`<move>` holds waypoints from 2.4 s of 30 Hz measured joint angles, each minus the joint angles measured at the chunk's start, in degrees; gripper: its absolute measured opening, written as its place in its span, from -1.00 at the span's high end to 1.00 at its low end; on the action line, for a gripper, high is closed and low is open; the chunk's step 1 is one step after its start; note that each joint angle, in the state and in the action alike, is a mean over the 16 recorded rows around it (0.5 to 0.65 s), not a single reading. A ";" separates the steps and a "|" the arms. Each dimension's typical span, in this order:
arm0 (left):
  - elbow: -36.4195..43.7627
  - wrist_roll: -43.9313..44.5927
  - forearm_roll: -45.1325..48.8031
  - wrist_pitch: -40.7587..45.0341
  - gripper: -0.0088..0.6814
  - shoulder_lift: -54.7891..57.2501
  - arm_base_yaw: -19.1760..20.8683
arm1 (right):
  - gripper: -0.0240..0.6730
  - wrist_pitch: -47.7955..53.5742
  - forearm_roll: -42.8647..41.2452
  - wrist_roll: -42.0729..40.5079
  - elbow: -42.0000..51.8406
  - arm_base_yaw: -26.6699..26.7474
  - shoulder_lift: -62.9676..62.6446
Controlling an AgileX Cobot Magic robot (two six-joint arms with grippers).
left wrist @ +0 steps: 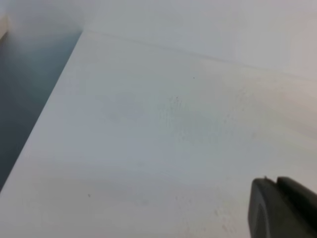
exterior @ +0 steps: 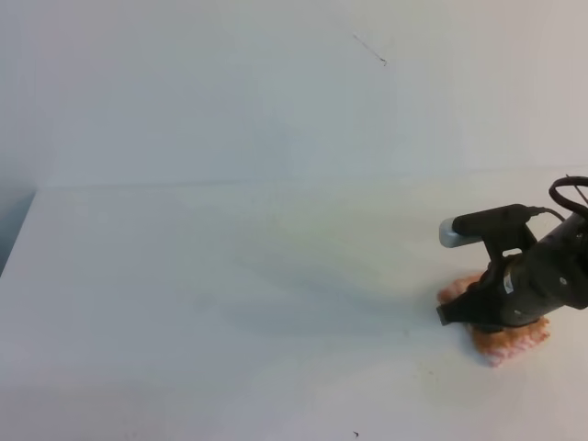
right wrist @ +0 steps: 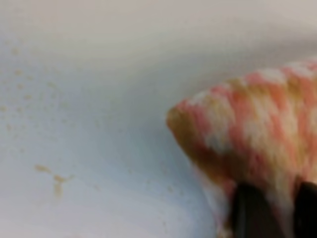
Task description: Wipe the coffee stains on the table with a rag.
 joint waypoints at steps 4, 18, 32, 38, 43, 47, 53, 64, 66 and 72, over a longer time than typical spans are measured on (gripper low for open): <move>0.00 0.00 0.00 0.00 0.98 0.00 0.00 | 0.18 -0.14 0.83 -0.36 -0.01 0.00 -2.74; 0.00 0.00 0.00 0.00 0.98 0.00 0.00 | 0.21 5.07 -7.90 -1.31 -0.30 0.00 -29.99; 0.00 0.00 0.00 0.00 0.98 0.00 0.00 | 0.92 17.11 -17.26 0.50 11.07 0.00 -59.68; 0.00 0.00 0.00 0.00 0.98 0.00 0.00 | 0.93 12.38 -9.69 -1.13 22.74 0.00 -72.01; 0.00 0.00 0.00 0.00 0.98 0.00 0.00 | 0.94 7.69 -1.73 -3.98 32.02 0.00 -80.58; 0.00 0.00 0.00 0.00 0.98 0.00 0.00 | 0.94 5.20 3.05 -6.86 37.16 0.00 -85.11; 0.00 0.00 0.00 0.00 0.98 0.00 0.00 | 0.94 3.85 5.73 -8.60 41.25 0.00 -88.33; 0.00 0.00 0.00 0.00 0.98 0.00 0.00 | 0.94 3.44 5.47 -8.63 42.71 -0.30 -89.11; 0.00 0.00 0.00 0.00 0.98 0.00 0.00 | 0.94 3.57 5.56 -8.61 43.04 -0.85 -89.73; 0.00 0.00 0.00 0.00 0.98 0.00 0.00 | 0.94 4.11 5.89 -8.60 44.91 -5.13 -94.11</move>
